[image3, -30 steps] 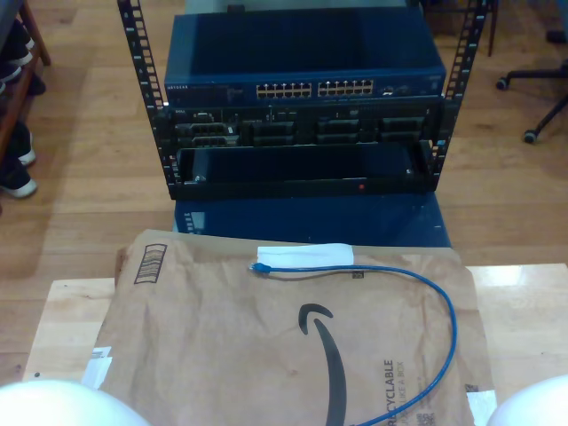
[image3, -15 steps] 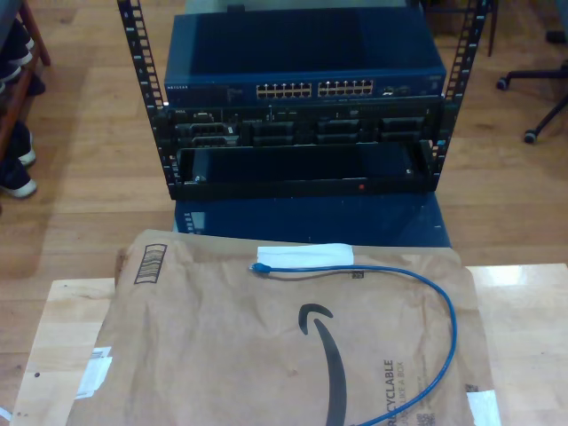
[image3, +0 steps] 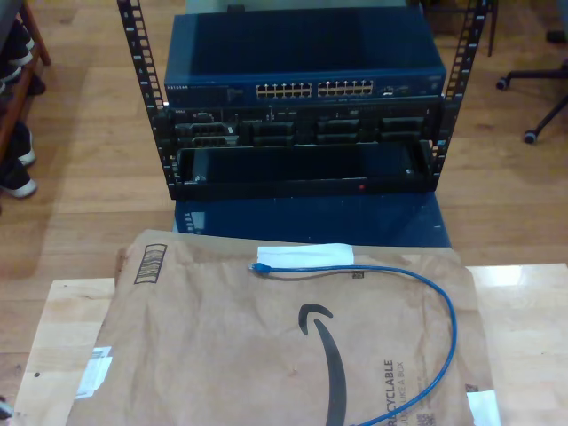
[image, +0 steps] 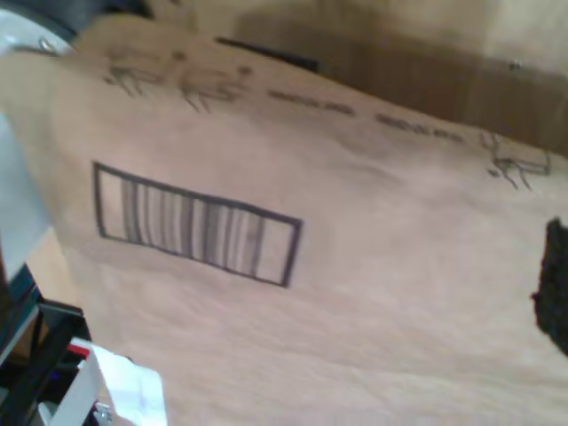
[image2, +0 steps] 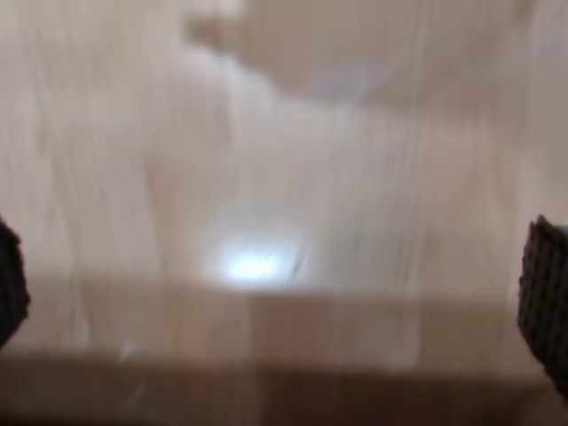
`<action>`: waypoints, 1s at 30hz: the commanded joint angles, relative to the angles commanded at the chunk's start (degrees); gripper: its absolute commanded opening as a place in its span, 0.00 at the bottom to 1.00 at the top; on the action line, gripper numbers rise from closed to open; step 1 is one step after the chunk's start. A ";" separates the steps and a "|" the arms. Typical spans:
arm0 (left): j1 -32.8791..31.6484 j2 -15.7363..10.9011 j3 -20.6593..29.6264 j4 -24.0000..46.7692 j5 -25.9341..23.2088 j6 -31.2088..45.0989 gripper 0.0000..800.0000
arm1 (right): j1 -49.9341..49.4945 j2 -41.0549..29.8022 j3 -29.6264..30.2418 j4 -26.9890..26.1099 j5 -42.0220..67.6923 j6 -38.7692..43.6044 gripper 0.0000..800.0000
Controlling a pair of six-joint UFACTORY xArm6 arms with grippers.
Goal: Grab the cable and plug it in
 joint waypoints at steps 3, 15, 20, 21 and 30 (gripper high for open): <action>-8.44 2.99 -2.02 0.00 -1.85 -8.09 1.00 | 9.23 5.36 -3.60 0.00 -0.09 8.79 0.98; -23.65 8.79 -8.53 -0.09 -7.30 -23.47 1.00 | 37.63 26.81 -20.92 0.00 -1.49 33.05 0.99; -31.74 9.93 -12.66 0.00 -7.74 -30.42 1.00 | 46.42 38.42 -31.03 0.00 -5.98 40.18 0.99; -32.44 10.29 -12.66 -0.09 -8.35 -30.59 1.00 | 47.47 40.09 -33.23 0.00 -6.07 41.05 0.99; -34.73 15.03 -17.23 -2.81 -12.48 -33.23 1.00 | 48.44 51.25 -46.77 0.00 -10.02 44.92 0.98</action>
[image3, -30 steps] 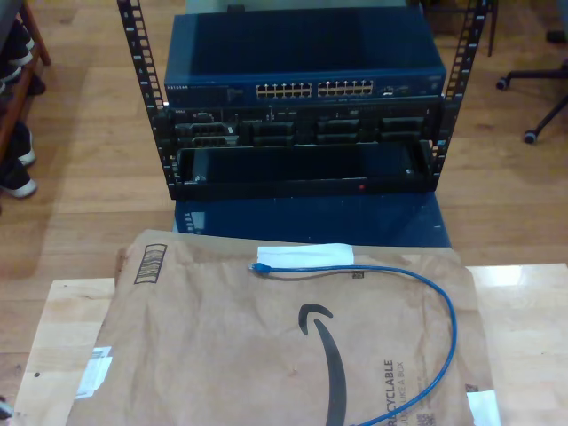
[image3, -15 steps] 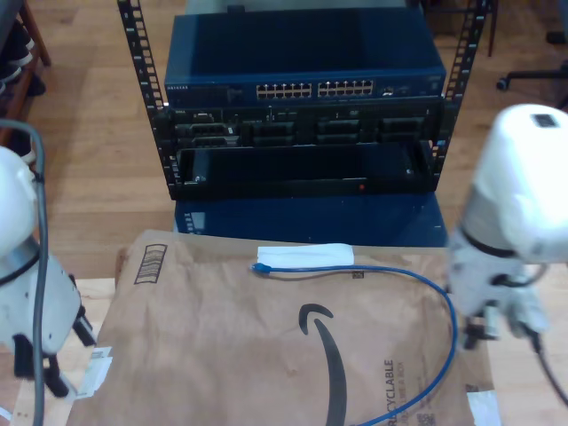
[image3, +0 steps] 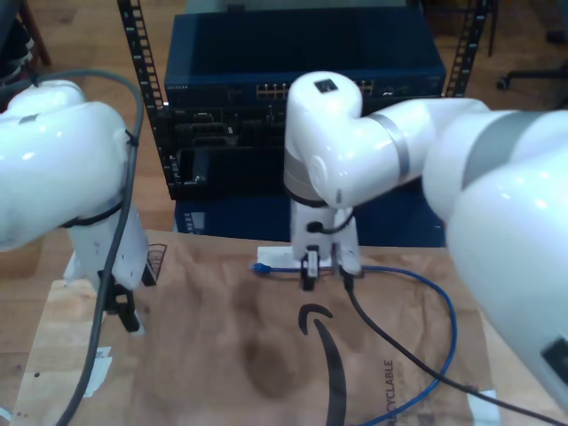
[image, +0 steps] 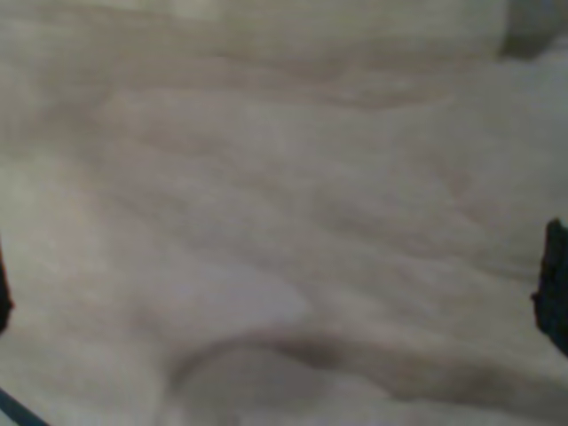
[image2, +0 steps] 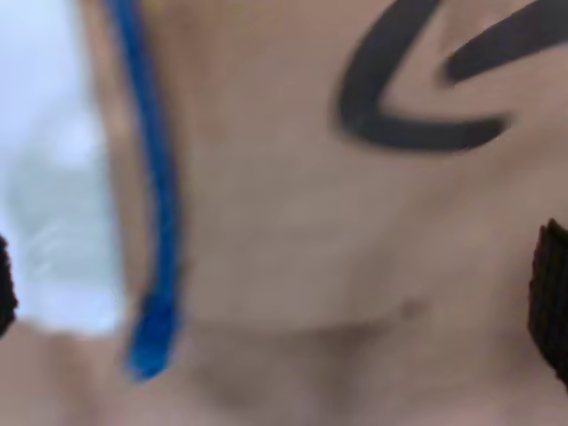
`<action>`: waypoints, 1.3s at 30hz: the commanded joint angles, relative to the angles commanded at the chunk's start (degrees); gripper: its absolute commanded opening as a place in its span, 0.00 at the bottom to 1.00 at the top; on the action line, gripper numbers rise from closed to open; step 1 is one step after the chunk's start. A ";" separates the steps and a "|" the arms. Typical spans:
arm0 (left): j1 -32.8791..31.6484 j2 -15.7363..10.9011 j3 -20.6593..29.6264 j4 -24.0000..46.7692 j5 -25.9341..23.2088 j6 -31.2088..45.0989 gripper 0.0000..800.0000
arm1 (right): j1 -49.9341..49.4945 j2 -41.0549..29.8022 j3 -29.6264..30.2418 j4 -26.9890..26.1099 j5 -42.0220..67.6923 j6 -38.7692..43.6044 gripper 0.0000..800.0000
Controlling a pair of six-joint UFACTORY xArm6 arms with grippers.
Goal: Grab the cable and plug it in
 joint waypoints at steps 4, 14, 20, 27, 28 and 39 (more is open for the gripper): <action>0.00 1.67 -1.58 -2.37 -0.09 0.00 1.00 | 0.00 3.08 0.09 0.00 -3.25 0.00 0.98; 0.09 1.67 -1.41 -2.55 -0.18 -0.09 1.00 | 0.00 6.51 0.53 -0.09 -7.65 -0.09 0.94; 0.00 1.67 -1.49 -2.55 -0.18 -0.09 1.00 | 0.00 7.12 0.70 -0.26 -9.05 -0.09 0.80; 0.00 1.93 -1.58 -2.55 -0.18 -0.09 1.00 | 0.00 7.38 0.79 -0.26 -10.29 -0.18 0.59; 0.00 1.85 -1.58 -2.55 -0.18 -0.09 1.00 | 0.00 7.65 0.79 -0.26 -10.29 -0.18 0.59; 0.00 2.11 -1.67 -3.34 -0.18 0.00 1.00 | -0.26 5.45 2.81 -0.35 -12.22 -0.26 0.07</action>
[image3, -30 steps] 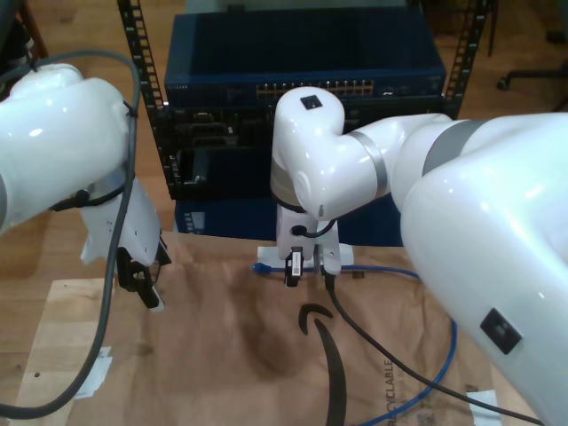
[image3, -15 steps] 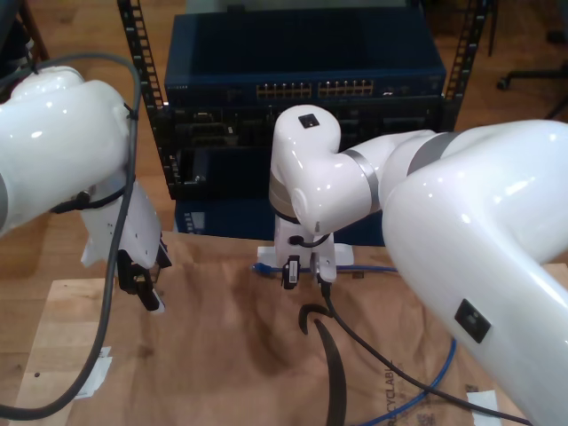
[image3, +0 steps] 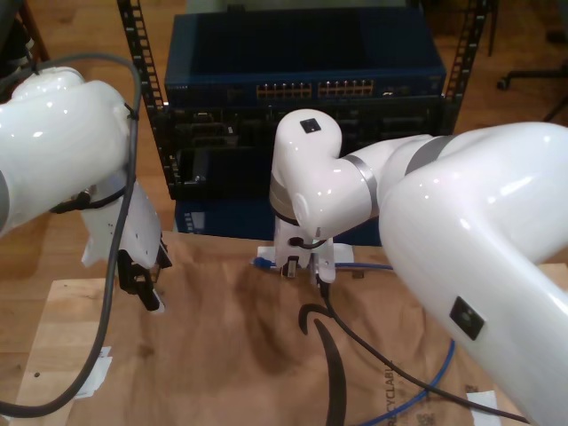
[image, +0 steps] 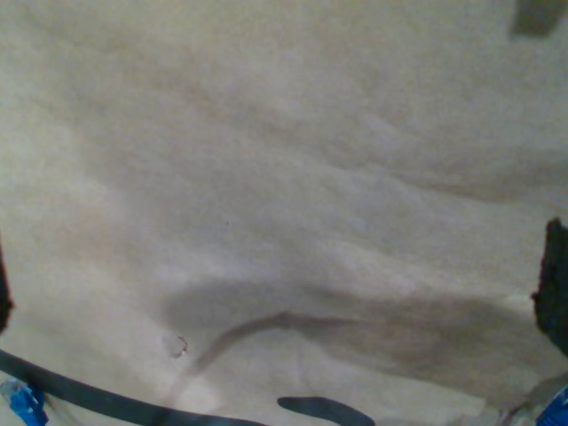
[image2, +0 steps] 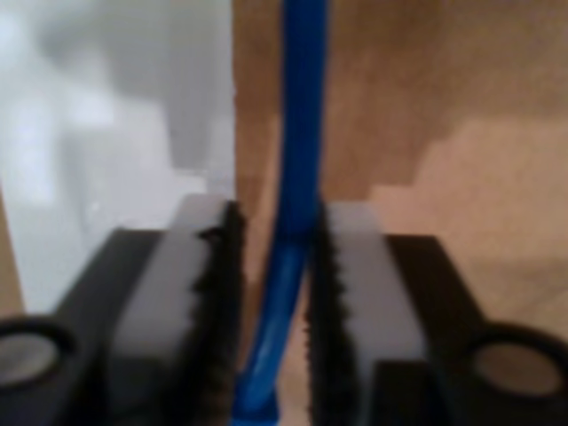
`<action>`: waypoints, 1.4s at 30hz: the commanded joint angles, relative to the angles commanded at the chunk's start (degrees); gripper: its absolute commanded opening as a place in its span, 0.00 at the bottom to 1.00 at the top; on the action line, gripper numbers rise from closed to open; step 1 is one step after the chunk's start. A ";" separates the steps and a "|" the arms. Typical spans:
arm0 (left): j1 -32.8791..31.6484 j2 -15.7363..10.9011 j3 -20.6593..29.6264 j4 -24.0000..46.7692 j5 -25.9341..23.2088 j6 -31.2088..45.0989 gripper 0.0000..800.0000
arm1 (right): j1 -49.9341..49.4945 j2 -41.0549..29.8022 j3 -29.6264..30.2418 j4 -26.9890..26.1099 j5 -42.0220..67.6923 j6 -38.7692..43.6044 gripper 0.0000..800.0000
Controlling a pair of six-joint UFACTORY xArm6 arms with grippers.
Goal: Grab the cable and plug it in
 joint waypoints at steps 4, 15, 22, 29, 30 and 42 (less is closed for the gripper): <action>0.09 -0.09 -0.70 -2.73 0.09 0.26 1.00 | -0.18 -5.45 4.40 0.18 0.18 0.18 0.03; 0.53 -0.18 -4.04 -16.18 4.75 4.92 1.00 | -1.23 -24.88 12.48 7.65 11.52 -0.35 0.02; 4.48 -0.18 -4.48 -34.37 15.47 15.03 1.00 | -6.42 -34.20 13.71 16.09 18.11 -4.57 0.02; 5.27 0.53 -5.10 -41.67 20.04 16.97 0.99 | -7.56 -37.27 12.40 24.09 22.77 -7.47 0.02; 5.27 0.53 -5.10 -42.46 20.66 17.49 0.99 | -7.56 -37.45 12.40 24.62 22.77 -8.09 0.02; 5.54 0.53 -4.75 -47.47 25.67 21.80 0.98 | -8.44 -38.24 12.57 31.30 23.56 -12.40 0.02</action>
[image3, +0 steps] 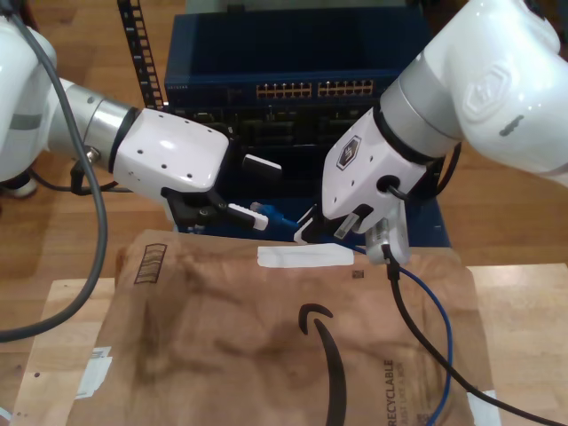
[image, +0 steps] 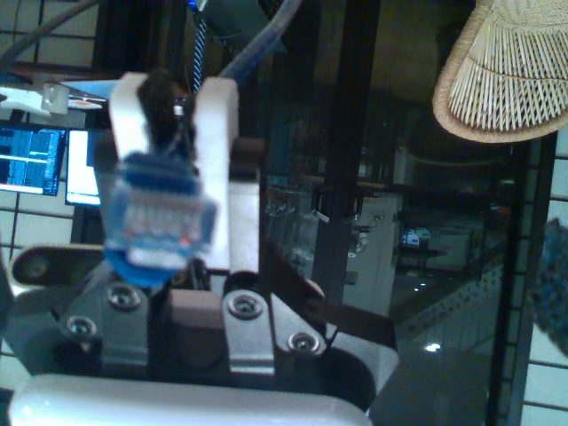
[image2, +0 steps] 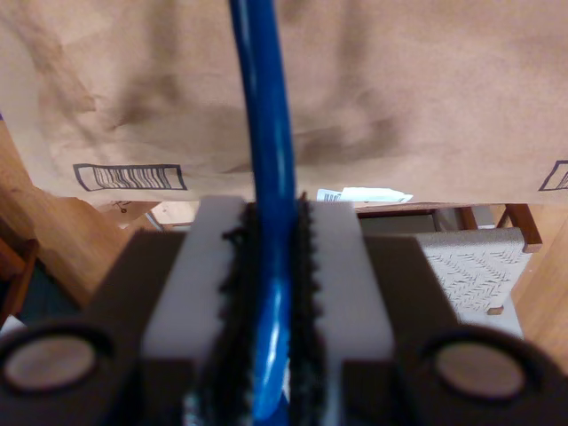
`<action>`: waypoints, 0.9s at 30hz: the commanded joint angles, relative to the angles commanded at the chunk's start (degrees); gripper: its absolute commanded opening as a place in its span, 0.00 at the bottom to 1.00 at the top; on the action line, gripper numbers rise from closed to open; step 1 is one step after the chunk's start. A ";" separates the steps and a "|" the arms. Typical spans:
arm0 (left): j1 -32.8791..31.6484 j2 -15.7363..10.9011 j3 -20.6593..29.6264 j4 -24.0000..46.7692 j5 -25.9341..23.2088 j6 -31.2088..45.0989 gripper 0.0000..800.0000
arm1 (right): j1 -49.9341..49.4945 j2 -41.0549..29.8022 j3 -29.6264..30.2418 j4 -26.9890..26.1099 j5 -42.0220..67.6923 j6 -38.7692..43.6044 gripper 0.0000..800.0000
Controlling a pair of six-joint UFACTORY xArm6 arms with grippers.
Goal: Grab the cable and plug it in
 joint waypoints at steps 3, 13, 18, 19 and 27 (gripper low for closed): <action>0.09 0.00 -0.09 0.00 2.02 1.32 0.98 | -0.53 -0.62 -0.09 0.09 0.09 0.00 0.02; 1.85 0.00 0.09 -1.05 4.92 6.07 0.97 | -7.38 -0.79 -0.79 11.25 7.82 -5.63 0.01; 1.85 0.00 0.09 -2.64 5.54 5.98 0.97 | -7.56 -0.62 -0.79 12.48 8.97 -5.89 0.01; 1.85 0.00 0.00 -2.64 5.71 5.89 0.97 | -7.56 -0.62 -0.70 12.48 8.97 -5.89 0.01; 1.85 0.00 0.18 -2.64 6.86 5.63 0.79 | -7.47 -0.44 -0.53 12.40 9.14 -5.89 0.01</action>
